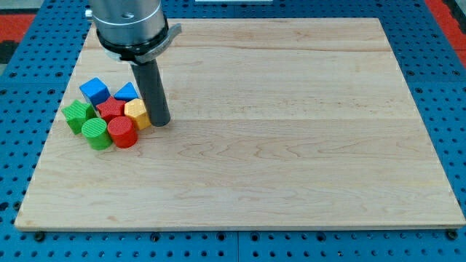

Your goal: Add the heart into the group of blocks

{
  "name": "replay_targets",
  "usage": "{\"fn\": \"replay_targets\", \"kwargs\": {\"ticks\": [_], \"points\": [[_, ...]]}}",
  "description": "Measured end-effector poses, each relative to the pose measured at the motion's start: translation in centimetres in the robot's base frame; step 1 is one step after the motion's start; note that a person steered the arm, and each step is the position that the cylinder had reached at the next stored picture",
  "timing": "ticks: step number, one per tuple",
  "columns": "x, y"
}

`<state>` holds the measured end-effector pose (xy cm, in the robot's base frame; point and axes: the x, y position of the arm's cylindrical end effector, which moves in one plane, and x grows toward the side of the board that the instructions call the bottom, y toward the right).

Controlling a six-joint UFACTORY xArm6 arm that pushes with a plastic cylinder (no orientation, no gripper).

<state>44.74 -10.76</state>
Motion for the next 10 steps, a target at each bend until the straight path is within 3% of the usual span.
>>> {"fn": "replay_targets", "kwargs": {"ticks": [4, 6, 7, 8, 10], "points": [[-0.7, 3.3], [-16.5, 7.8], [-21.6, 2.0], [-22.5, -4.2], [-14.3, -5.8]]}}
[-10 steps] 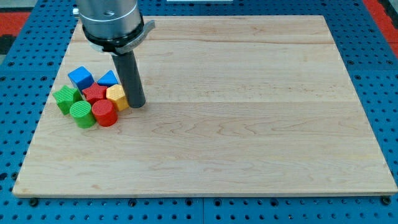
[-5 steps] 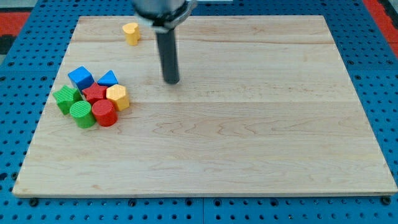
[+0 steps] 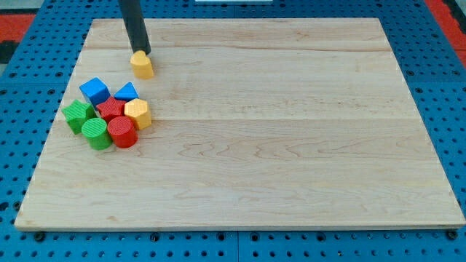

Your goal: Add the heart into the group of blocks

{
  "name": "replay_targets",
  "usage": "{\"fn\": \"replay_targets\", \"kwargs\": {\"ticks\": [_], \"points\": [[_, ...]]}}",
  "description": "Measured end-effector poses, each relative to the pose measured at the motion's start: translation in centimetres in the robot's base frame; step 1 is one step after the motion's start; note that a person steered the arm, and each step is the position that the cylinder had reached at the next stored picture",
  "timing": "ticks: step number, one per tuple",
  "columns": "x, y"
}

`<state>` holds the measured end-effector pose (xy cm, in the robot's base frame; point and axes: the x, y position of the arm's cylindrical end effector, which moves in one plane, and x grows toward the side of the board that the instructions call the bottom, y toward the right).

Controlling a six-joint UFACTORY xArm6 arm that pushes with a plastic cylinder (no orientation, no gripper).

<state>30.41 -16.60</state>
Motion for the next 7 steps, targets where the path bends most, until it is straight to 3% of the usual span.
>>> {"fn": "replay_targets", "kwargs": {"ticks": [2, 3, 4, 7], "points": [[2.0, 0.0], [0.4, 2.3], [3.3, 2.8], [4.6, 0.1]]}}
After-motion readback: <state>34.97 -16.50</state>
